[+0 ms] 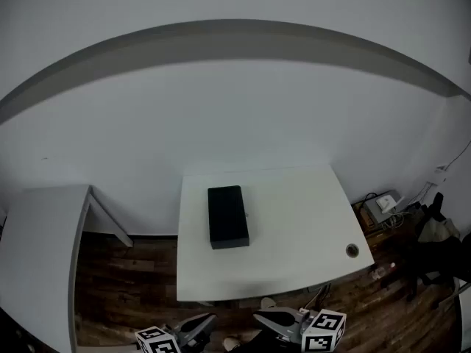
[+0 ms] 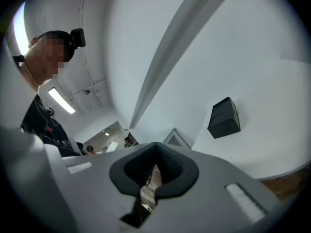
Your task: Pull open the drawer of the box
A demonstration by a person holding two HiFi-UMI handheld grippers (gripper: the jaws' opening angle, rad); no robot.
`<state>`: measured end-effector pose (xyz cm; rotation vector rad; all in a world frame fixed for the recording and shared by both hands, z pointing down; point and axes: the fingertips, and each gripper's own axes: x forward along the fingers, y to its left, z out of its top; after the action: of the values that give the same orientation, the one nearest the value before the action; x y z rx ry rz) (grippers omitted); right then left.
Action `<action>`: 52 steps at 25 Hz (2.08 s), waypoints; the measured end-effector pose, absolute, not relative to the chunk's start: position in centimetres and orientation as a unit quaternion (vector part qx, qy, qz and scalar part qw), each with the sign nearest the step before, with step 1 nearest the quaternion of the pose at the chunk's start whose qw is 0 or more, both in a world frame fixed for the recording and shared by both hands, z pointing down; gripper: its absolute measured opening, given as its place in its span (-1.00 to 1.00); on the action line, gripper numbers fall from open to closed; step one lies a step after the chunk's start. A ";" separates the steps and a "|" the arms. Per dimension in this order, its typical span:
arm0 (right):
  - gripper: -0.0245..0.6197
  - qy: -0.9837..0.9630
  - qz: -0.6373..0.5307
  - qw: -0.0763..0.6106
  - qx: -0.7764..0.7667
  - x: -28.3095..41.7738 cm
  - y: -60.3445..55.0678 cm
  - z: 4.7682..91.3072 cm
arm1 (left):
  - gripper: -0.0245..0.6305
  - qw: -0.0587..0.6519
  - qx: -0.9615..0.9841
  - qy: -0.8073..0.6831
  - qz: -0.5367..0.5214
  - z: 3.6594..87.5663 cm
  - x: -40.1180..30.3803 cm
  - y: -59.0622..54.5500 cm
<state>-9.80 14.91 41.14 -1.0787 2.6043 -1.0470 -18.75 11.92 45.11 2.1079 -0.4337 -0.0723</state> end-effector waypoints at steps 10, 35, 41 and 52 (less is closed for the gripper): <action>-0.91 0.866 -0.342 0.064 -0.360 -9.8 14.8 41.1 | -0.91 0.476 0.861 -0.177 -0.027 45.3 -18.8 11.8; -0.88 0.843 -0.360 0.106 -0.386 -2.6 11.7 39.7 | -0.87 0.470 0.845 -0.255 -0.002 48.4 -16.7 1.4; -0.88 0.834 -0.373 0.124 -0.387 0.5 9.5 39.8 | -0.78 0.462 0.836 -0.297 0.022 49.8 -15.7 -4.7; -0.85 0.834 -0.390 0.134 -0.367 4.2 6.2 40.6 | -0.67 0.454 0.812 -0.352 0.105 54.3 -14.3 -13.3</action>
<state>4.23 6.19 40.65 -1.0632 2.4175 -1.1312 -14.31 -13.34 54.31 2.0034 -0.8700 0.2600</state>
